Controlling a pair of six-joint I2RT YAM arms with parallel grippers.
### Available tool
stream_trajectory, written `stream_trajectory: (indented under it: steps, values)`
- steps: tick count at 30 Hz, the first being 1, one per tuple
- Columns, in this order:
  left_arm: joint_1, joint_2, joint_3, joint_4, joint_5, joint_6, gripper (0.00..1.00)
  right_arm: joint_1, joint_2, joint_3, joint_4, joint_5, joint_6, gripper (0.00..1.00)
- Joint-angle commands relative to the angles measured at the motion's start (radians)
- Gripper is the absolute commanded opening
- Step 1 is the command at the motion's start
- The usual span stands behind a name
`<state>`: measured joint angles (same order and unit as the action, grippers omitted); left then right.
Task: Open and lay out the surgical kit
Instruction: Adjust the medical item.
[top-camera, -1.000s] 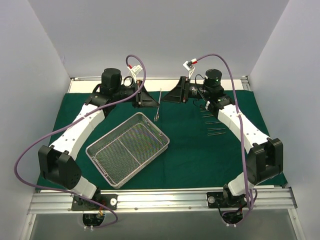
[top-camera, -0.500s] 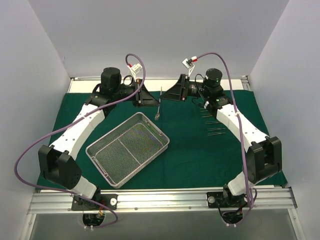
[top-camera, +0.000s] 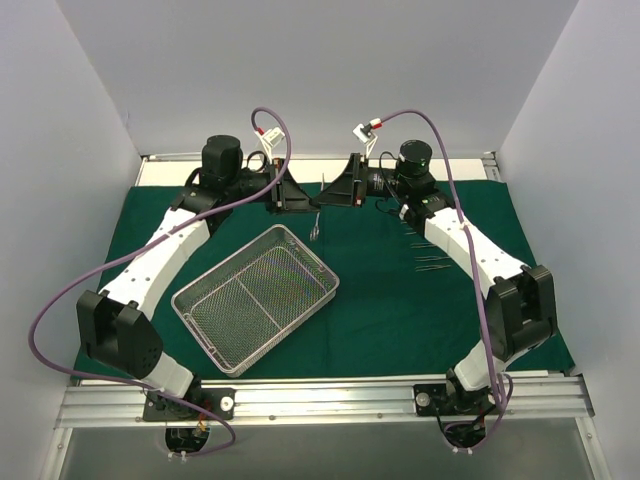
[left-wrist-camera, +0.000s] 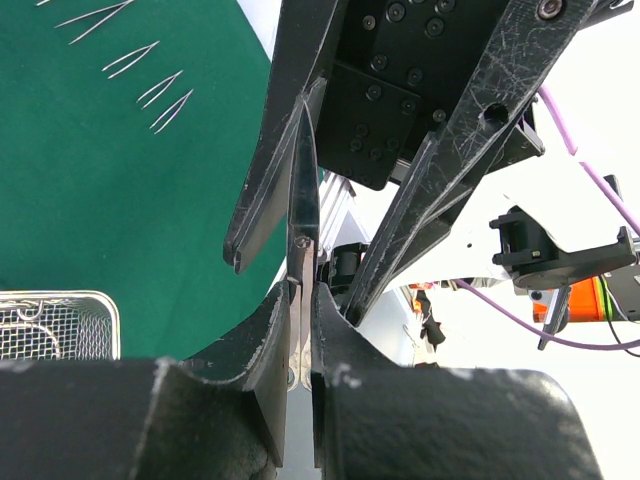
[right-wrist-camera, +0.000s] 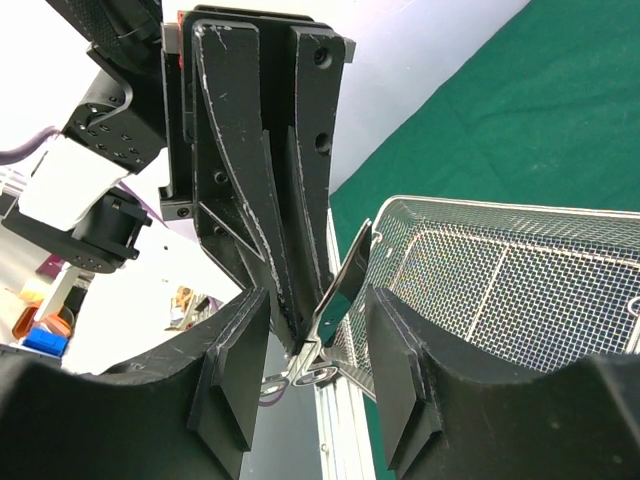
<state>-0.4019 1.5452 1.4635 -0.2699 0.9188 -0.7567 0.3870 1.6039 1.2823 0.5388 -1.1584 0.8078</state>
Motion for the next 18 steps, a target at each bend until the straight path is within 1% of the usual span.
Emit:
stream_trajectory:
  steps: [1,9,14,16,18]
  values:
    - [0.003,-0.014,-0.008,0.067,0.028,-0.010,0.02,0.004,-0.019,0.020,0.073,-0.030,-0.001,0.43]
    - [0.003,-0.020,-0.020,0.090,0.035,-0.024,0.02,0.004,-0.015,0.009,0.122,-0.032,0.031,0.42]
    - [0.003,-0.022,-0.028,0.103,0.040,-0.033,0.02,0.003,-0.016,0.006,0.139,-0.035,0.041,0.36]
    - [0.003,-0.022,-0.032,0.113,0.045,-0.039,0.02,0.003,-0.016,-0.003,0.171,-0.037,0.060,0.28]
    - [0.003,-0.023,-0.034,0.115,0.045,-0.039,0.02,0.003,-0.018,-0.012,0.194,-0.038,0.085,0.23]
